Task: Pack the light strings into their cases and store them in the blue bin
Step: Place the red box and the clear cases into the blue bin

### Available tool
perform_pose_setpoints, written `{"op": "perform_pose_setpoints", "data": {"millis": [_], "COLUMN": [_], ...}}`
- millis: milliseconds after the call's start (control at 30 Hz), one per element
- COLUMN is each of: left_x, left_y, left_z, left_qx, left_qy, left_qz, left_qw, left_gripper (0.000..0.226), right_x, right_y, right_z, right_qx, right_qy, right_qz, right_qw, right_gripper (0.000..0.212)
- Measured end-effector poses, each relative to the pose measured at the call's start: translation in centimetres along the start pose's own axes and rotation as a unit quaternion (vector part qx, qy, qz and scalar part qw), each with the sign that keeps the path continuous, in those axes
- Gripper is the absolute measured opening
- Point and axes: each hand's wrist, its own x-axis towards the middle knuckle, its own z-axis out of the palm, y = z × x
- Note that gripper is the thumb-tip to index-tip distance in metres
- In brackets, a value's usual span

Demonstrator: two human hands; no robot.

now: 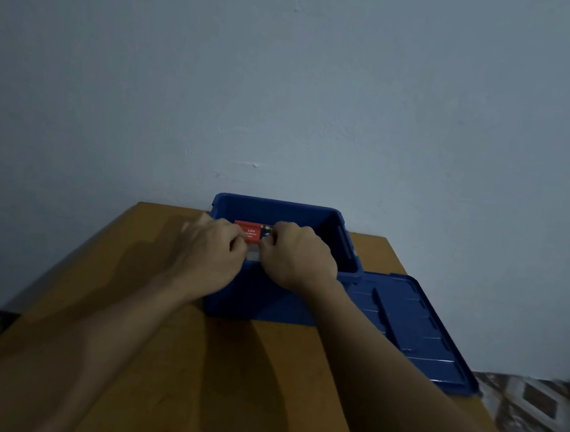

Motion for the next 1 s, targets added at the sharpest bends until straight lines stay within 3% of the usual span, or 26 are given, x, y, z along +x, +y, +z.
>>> {"op": "perform_pose_setpoints", "data": {"millis": [167, 300, 400, 533, 600, 700, 1000], "left_x": [0.3, 1.6, 2.8, 3.2, 2.8, 2.1, -0.6], "left_y": [0.3, 0.9, 0.7, 0.4, 0.0, 0.2, 1.3], "left_z": [-0.6, -1.8, -2.5, -2.1, -1.5, -1.5, -2.9], "left_qx": [-0.075, -0.079, -0.055, -0.011, -0.004, -0.013, -0.033], "left_qy": [0.017, 0.031, -0.044, -0.178, -0.211, -0.2, -0.193], "left_qz": [-0.015, -0.08, -0.124, -0.133, -0.141, -0.136, -0.151], "left_qw": [0.997, 0.993, 0.99, 0.975, 0.967, 0.97, 0.969], "left_gripper": [0.021, 0.034, 0.04, 0.03, 0.048, 0.066, 0.062], "right_x": [-0.5, 0.0, 0.3, 0.1, -0.3, -0.7, -3.5], "right_y": [0.3, 2.3, 4.3, 6.2, 6.6, 6.5, 5.9], "right_z": [-0.7, -2.2, -3.6, -4.1, -3.9, -4.0, -4.2], "right_qx": [0.001, -0.045, -0.07, -0.035, 0.001, 0.01, 0.042], "right_qy": [0.028, 0.054, 0.031, -0.077, -0.092, -0.087, -0.064], "right_qz": [-0.043, -0.023, 0.036, 0.079, 0.08, 0.078, 0.087], "right_qw": [0.999, 0.997, 0.996, 0.993, 0.993, 0.993, 0.993], "right_gripper": [0.023, 0.025, 0.035, 0.044, 0.044, 0.048, 0.048]}}
